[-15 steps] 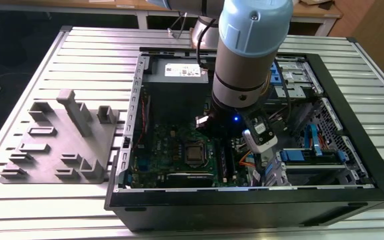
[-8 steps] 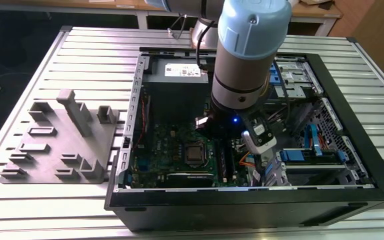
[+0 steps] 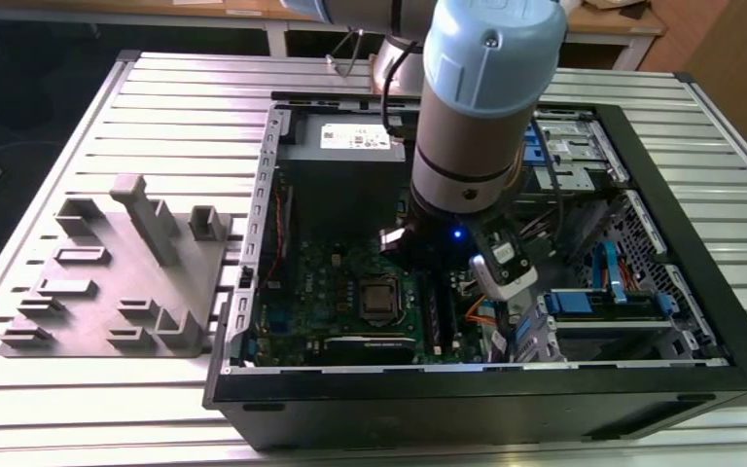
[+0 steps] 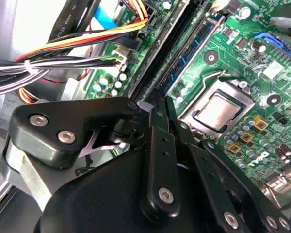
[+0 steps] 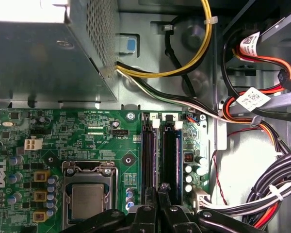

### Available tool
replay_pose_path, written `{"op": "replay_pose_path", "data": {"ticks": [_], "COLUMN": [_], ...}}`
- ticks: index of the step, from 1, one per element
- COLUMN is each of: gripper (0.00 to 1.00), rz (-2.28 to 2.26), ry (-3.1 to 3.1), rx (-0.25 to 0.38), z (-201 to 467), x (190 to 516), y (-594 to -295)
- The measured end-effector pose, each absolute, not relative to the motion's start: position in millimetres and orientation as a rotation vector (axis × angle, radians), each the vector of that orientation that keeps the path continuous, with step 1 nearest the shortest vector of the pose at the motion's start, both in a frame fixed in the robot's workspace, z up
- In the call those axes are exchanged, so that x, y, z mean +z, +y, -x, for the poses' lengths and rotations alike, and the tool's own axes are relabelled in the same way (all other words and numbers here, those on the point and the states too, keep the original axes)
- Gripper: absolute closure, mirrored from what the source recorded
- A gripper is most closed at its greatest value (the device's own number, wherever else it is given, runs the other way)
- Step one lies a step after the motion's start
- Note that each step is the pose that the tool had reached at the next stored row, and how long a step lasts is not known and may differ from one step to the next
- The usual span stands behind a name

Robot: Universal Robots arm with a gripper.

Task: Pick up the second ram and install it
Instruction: 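Insert the second ram into the second slot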

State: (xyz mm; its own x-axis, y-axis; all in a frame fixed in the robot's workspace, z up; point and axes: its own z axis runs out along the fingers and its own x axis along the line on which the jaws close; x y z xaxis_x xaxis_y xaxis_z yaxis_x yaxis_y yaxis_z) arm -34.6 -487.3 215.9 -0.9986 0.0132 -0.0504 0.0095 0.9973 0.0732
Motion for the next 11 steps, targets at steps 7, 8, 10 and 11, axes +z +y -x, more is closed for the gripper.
{"op": "replay_pose_path", "data": {"ticks": [7,8,10,11], "gripper": [0.9,0.9,0.9,0.9], "rz": [-0.018,-0.018,-0.018,-0.018], "ry": [3.089,3.089,3.089,3.089], "rx": [0.112,0.112,0.112,0.112], "z": [34.6,34.6,34.6,34.6], "x": [213.5,213.5,213.4,213.4], "y": [-487.1,-487.1,-487.1,-487.1]}}
